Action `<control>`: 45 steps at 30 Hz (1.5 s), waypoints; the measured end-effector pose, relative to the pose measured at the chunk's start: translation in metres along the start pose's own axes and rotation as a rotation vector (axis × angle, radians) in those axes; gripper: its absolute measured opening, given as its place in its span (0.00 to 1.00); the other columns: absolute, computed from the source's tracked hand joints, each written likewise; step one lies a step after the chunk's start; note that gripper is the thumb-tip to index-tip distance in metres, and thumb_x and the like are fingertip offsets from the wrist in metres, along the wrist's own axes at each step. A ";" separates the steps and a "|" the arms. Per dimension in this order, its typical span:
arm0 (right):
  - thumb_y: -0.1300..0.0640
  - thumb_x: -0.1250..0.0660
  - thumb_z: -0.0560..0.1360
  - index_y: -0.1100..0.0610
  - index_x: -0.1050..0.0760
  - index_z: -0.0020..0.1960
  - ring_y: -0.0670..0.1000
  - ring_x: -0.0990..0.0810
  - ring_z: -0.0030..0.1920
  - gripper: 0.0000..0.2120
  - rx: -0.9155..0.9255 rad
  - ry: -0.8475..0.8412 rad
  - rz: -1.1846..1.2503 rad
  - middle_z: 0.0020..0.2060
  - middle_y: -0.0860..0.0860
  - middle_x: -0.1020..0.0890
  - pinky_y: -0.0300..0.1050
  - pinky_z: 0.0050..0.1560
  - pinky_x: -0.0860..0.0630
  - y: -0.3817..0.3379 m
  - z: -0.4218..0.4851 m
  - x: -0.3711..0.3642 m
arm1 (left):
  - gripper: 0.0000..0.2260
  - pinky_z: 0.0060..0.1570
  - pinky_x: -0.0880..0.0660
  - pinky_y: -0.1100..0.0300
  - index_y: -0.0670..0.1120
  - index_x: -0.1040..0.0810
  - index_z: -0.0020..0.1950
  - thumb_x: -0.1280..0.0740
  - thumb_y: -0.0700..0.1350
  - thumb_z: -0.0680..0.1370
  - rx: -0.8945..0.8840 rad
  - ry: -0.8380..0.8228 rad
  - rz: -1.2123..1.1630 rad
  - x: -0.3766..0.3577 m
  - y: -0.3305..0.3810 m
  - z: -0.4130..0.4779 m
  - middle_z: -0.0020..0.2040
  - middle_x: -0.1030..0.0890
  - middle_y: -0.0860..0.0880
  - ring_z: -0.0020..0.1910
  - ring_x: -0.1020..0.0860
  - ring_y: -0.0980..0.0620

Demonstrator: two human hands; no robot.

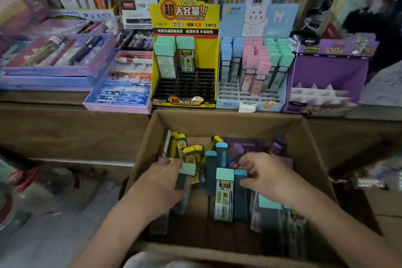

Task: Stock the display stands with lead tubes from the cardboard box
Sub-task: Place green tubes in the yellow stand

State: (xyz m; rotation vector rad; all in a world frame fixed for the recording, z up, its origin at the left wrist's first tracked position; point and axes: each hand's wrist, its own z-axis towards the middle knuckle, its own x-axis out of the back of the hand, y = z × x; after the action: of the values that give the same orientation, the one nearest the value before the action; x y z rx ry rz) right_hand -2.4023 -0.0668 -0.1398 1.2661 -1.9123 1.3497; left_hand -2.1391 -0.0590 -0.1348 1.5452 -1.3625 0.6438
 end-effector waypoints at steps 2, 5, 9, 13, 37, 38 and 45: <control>0.53 0.22 0.72 0.45 0.22 0.58 0.47 0.19 0.51 0.17 -0.006 -0.009 -0.008 0.49 0.43 0.18 0.50 0.51 0.19 0.004 -0.003 -0.003 | 0.36 0.74 0.35 0.52 0.53 0.42 0.79 0.29 0.54 0.76 0.033 0.013 0.055 -0.008 -0.002 -0.004 0.76 0.36 0.53 0.76 0.37 0.50; 0.51 0.21 0.71 0.44 0.22 0.61 0.43 0.23 0.49 0.20 0.075 -0.020 -0.043 0.51 0.41 0.22 0.37 0.42 0.28 0.002 -0.004 -0.008 | 0.43 0.75 0.38 0.49 0.55 0.50 0.81 0.26 0.52 0.74 0.088 0.012 0.033 -0.012 -0.005 -0.007 0.79 0.40 0.54 0.78 0.41 0.50; 0.48 0.21 0.71 0.50 0.27 0.70 0.50 0.32 0.66 0.30 0.128 -0.065 -0.170 0.63 0.48 0.29 0.47 0.63 0.28 -0.009 0.002 -0.013 | 0.46 0.75 0.38 0.50 0.57 0.53 0.81 0.25 0.46 0.74 0.101 -0.027 0.002 -0.016 -0.007 -0.001 0.78 0.39 0.55 0.78 0.40 0.51; 0.44 0.21 0.69 0.52 0.37 0.77 0.55 0.38 0.68 0.43 0.114 -0.131 -0.322 0.67 0.52 0.36 0.54 0.69 0.32 -0.021 0.006 -0.021 | 0.43 0.73 0.35 0.52 0.56 0.52 0.80 0.27 0.42 0.75 0.107 0.032 0.062 -0.023 -0.010 0.002 0.76 0.36 0.54 0.77 0.37 0.51; 0.52 0.20 0.70 0.46 0.33 0.73 0.46 0.21 0.48 0.36 0.139 -0.190 0.237 0.47 0.43 0.23 0.41 0.41 0.27 -0.045 0.032 -0.045 | 0.24 0.59 0.26 0.57 0.50 0.29 0.66 0.26 0.36 0.73 -0.076 0.066 0.321 0.017 -0.005 0.038 0.58 0.21 0.50 0.63 0.27 0.50; 0.52 0.20 0.71 0.48 0.34 0.76 0.46 0.21 0.48 0.38 0.146 -0.185 0.236 0.47 0.44 0.23 0.39 0.39 0.29 -0.049 0.036 -0.047 | 0.23 0.58 0.26 0.56 0.49 0.27 0.65 0.26 0.36 0.74 -0.082 0.052 0.334 0.020 -0.005 0.042 0.58 0.21 0.49 0.63 0.26 0.49; 0.55 0.22 0.72 0.52 0.23 0.63 0.46 0.23 0.38 0.22 0.162 -0.164 0.195 0.38 0.44 0.24 0.40 0.32 0.33 -0.070 0.047 -0.059 | 0.23 0.63 0.27 0.53 0.46 0.26 0.66 0.24 0.46 0.73 -0.132 -0.067 0.544 0.023 0.000 0.061 0.64 0.22 0.45 0.65 0.26 0.45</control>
State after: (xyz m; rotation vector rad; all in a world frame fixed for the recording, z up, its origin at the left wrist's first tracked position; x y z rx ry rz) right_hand -2.3080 -0.0916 -0.1728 1.3313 -2.1205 1.5695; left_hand -2.1454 -0.1239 -0.1411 1.0969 -1.8593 0.8127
